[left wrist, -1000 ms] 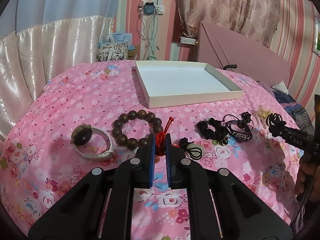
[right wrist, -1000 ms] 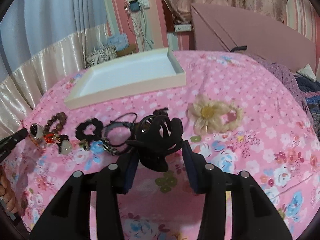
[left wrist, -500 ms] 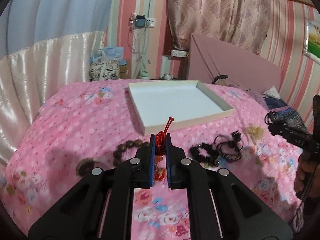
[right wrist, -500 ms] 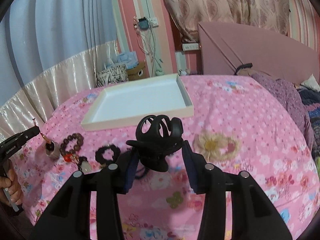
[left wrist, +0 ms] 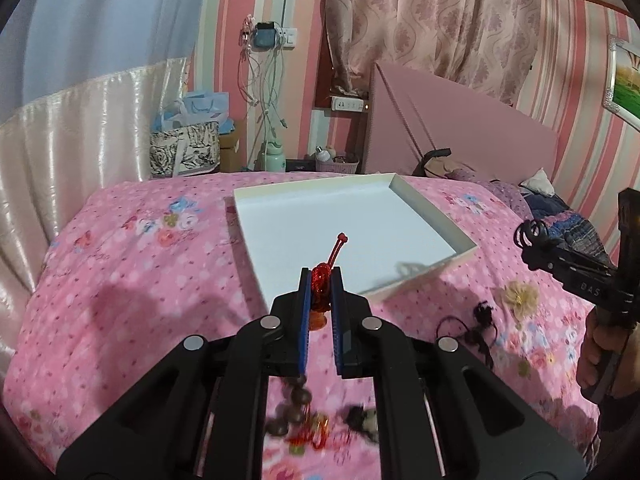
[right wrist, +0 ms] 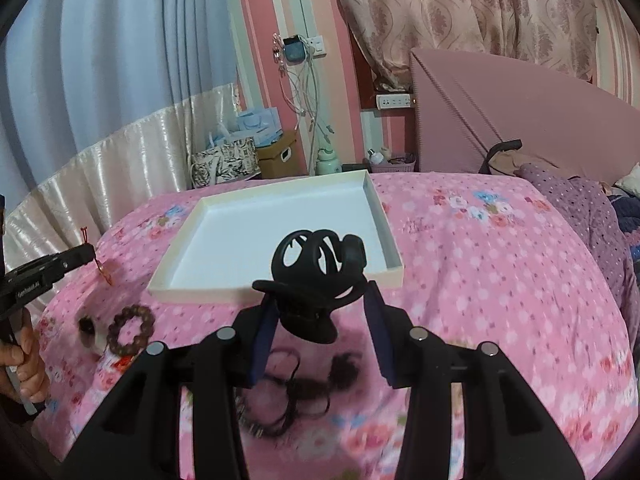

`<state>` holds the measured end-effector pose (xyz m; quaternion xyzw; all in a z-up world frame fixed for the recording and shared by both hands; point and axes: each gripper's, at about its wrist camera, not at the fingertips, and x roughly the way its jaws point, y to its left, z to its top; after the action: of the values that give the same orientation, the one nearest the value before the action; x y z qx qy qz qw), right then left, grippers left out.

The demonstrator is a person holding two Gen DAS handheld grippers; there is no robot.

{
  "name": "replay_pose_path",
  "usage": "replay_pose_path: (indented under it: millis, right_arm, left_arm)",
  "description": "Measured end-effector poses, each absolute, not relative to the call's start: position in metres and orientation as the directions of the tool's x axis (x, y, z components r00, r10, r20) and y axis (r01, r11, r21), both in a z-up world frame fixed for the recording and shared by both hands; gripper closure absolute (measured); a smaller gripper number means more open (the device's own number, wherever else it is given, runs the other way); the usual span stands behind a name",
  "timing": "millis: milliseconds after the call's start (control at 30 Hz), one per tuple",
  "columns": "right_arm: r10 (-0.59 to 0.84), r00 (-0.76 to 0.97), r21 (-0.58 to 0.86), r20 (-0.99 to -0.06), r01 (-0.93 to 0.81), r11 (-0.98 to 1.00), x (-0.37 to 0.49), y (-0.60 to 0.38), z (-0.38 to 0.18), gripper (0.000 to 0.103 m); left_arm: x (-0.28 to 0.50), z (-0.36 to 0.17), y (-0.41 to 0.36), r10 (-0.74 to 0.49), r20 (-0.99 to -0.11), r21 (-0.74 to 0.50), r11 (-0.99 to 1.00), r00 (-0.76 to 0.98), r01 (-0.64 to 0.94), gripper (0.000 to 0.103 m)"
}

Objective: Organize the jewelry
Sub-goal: 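Carry the red tassel and black claw clip over the white tray with both tools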

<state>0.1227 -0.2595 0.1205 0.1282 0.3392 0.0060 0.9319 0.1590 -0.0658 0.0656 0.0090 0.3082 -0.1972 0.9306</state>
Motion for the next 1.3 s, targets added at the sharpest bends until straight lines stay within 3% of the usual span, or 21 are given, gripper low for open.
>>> replay_pose_path:
  millis: [567, 900, 1300]
  right_arm:
    - [0.116, 0.647, 0.229, -0.754, 0.093, 0.969, 0.25, -0.268, 0.053, 0.06]
    - [0.069, 0.593, 0.166, -0.802, 0.111, 0.98, 0.244, -0.265, 0.031, 0.06]
    - [0.081, 0.574, 0.196, -0.815, 0.141, 0.97, 0.21, -0.259, 0.036, 0.06]
  left_arm:
    - [0.247, -0.001, -0.099, -0.267, -0.724, -0.106, 0.954, 0.637, 0.279, 0.096]
    - [0.257, -0.026, -0.101, -0.239, -0.769, -0.094, 0.96, 0.592, 0.264, 0.096]
    - [0.273, -0.03, -0.088, -0.206, -0.793, -0.079, 0.968, 0.573, 0.239, 0.095]
